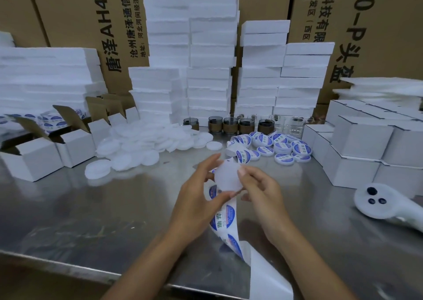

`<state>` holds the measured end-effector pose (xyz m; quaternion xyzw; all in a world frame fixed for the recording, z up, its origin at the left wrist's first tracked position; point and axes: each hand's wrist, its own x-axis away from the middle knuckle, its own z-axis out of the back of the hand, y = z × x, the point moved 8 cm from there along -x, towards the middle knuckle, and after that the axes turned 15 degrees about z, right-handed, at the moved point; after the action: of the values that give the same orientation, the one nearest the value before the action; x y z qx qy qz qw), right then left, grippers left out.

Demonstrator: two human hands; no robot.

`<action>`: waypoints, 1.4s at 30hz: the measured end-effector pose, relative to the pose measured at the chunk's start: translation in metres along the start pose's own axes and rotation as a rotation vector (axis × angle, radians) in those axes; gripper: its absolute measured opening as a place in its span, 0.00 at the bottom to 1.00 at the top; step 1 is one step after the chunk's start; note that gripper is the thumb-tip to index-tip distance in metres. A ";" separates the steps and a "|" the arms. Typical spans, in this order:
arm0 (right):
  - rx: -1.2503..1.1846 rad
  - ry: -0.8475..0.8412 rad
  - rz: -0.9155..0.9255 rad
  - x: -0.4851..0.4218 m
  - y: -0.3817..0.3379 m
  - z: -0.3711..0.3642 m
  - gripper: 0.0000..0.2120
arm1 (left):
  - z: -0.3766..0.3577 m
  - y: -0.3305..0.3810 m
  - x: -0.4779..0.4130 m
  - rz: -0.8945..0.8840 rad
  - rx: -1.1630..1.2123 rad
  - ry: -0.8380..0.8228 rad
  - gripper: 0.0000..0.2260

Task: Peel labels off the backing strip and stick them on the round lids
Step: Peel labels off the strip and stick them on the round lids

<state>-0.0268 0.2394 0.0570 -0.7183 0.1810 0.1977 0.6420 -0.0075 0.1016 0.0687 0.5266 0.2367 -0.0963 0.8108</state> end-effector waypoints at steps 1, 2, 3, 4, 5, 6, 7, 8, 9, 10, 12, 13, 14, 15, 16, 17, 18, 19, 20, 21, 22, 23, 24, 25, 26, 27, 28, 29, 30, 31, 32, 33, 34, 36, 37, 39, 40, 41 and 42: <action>-0.010 -0.006 0.018 0.000 -0.003 -0.001 0.05 | -0.002 0.001 0.001 -0.011 0.008 -0.019 0.36; -0.018 -0.006 0.026 0.000 -0.004 0.000 0.06 | -0.004 0.001 0.002 -0.014 0.020 -0.036 0.36; -0.022 -0.005 0.023 0.000 -0.004 0.002 0.06 | -0.005 0.000 0.002 -0.003 0.049 -0.053 0.37; -0.026 -0.007 0.015 0.000 -0.003 0.004 0.06 | -0.005 -0.002 0.001 0.027 0.097 -0.068 0.37; -0.035 -0.018 0.007 0.001 -0.003 0.004 0.06 | -0.004 -0.005 0.000 0.075 0.168 -0.077 0.36; -0.046 -0.040 0.000 0.001 -0.002 0.003 0.06 | -0.002 -0.008 -0.002 0.137 0.252 -0.077 0.33; -0.060 -0.064 -0.008 0.002 -0.002 0.001 0.06 | -0.001 -0.012 -0.004 0.197 0.336 -0.075 0.29; -0.075 -0.083 -0.017 0.003 -0.001 -0.002 0.06 | 0.000 -0.014 -0.005 0.252 0.404 -0.079 0.23; -0.089 -0.101 -0.026 0.004 0.000 -0.004 0.06 | -0.001 -0.016 -0.005 0.292 0.449 -0.099 0.17; -0.097 -0.116 -0.034 0.005 0.000 -0.006 0.06 | -0.004 -0.018 -0.005 0.323 0.471 -0.136 0.14; -0.105 -0.120 -0.047 0.007 0.000 -0.007 0.05 | -0.011 -0.021 -0.004 0.359 0.487 -0.221 0.12; -0.107 -0.106 -0.050 0.007 0.000 -0.006 0.05 | -0.014 -0.024 -0.004 0.373 0.497 -0.250 0.12; -0.093 -0.088 -0.042 0.007 -0.001 -0.003 0.04 | -0.016 -0.026 -0.004 0.391 0.515 -0.272 0.12; -0.051 -0.072 -0.021 0.007 -0.002 0.000 0.04 | -0.017 -0.029 -0.004 0.408 0.531 -0.288 0.11; 0.015 -0.059 0.008 0.006 -0.003 0.004 0.04 | -0.017 -0.032 -0.005 0.427 0.542 -0.297 0.11; 0.087 -0.052 0.031 0.007 -0.004 0.009 0.05 | -0.017 -0.035 -0.005 0.443 0.548 -0.294 0.09; 0.150 -0.059 0.037 0.008 -0.004 0.012 0.07 | -0.016 -0.037 -0.006 0.460 0.551 -0.281 0.08; 0.203 -0.089 0.019 0.010 -0.002 0.013 0.09 | -0.015 -0.040 -0.006 0.475 0.552 -0.262 0.08; 0.241 -0.143 -0.019 0.014 0.002 0.011 0.11 | -0.014 -0.042 -0.007 0.493 0.557 -0.245 0.10; 0.252 -0.209 -0.070 0.018 0.006 0.008 0.12 | -0.014 -0.044 -0.007 0.507 0.567 -0.233 0.11; 0.242 -0.275 -0.122 0.023 0.010 0.004 0.13 | -0.014 -0.044 -0.007 0.521 0.587 -0.227 0.12; 0.227 -0.335 -0.160 0.027 0.013 0.000 0.14 | -0.014 -0.045 -0.006 0.537 0.605 -0.223 0.12; 0.220 -0.381 -0.183 0.030 0.014 -0.003 0.14 | -0.013 -0.045 -0.006 0.558 0.623 -0.221 0.12; 0.213 -0.409 -0.193 0.031 0.013 -0.005 0.14 | -0.013 -0.047 -0.006 0.575 0.640 -0.224 0.12; 0.197 -0.412 -0.191 0.030 0.011 -0.005 0.14 | -0.013 -0.047 -0.006 0.587 0.664 -0.232 0.12; 0.171 -0.382 -0.185 0.027 0.009 -0.004 0.13 | -0.014 -0.048 -0.007 0.591 0.687 -0.247 0.10; 0.131 -0.317 -0.184 0.023 0.008 -0.001 0.13 | -0.015 -0.048 -0.006 0.594 0.713 -0.270 0.08; 0.079 -0.230 -0.184 0.019 0.008 0.004 0.12 | -0.016 -0.047 -0.007 0.592 0.730 -0.291 0.09; 0.031 -0.144 -0.185 0.015 0.009 0.009 0.11 | -0.017 -0.047 -0.006 0.592 0.741 -0.311 0.11; -0.002 -0.072 -0.184 0.011 0.010 0.013 0.09 | -0.020 -0.046 -0.006 0.592 0.738 -0.329 0.13; -0.021 -0.020 -0.183 0.008 0.012 0.017 0.08 | -0.022 -0.045 -0.006 0.595 0.734 -0.343 0.14; -0.039 0.020 -0.184 0.005 0.014 0.020 0.06 | -0.025 -0.044 -0.007 0.599 0.733 -0.352 0.15; -0.065 0.055 -0.186 0.002 0.015 0.023 0.05 | -0.028 -0.042 -0.008 0.609 0.744 -0.354 0.16; -0.153 0.127 -0.190 -0.001 0.017 0.027 0.04 | -0.035 -0.037 -0.011 0.636 0.805 -0.371 0.16; -0.209 0.164 -0.185 -0.003 0.018 0.029 0.04 | -0.040 -0.036 -0.012 0.649 0.848 -0.401 0.17; -0.295 0.225 -0.170 -0.006 0.018 0.032 0.05 | -0.052 -0.030 -0.011 0.660 0.894 -0.497 0.16; -0.322 0.246 -0.168 -0.007 0.019 0.034 0.05 | -0.058 -0.026 -0.009 0.656 0.889 -0.557 0.14; -0.341 0.263 -0.169 -0.008 0.019 0.035 0.05 | -0.064 -0.023 -0.008 0.646 0.876 -0.612 0.13; -0.349 0.277 -0.170 -0.008 0.020 0.037 0.05 | -0.068 -0.021 -0.007 0.635 0.867 -0.649 0.13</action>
<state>-0.0458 0.2740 0.0405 -0.8514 0.1692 0.0711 0.4914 -0.0408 0.1531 0.0328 0.7961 -0.2501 -0.0932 0.5431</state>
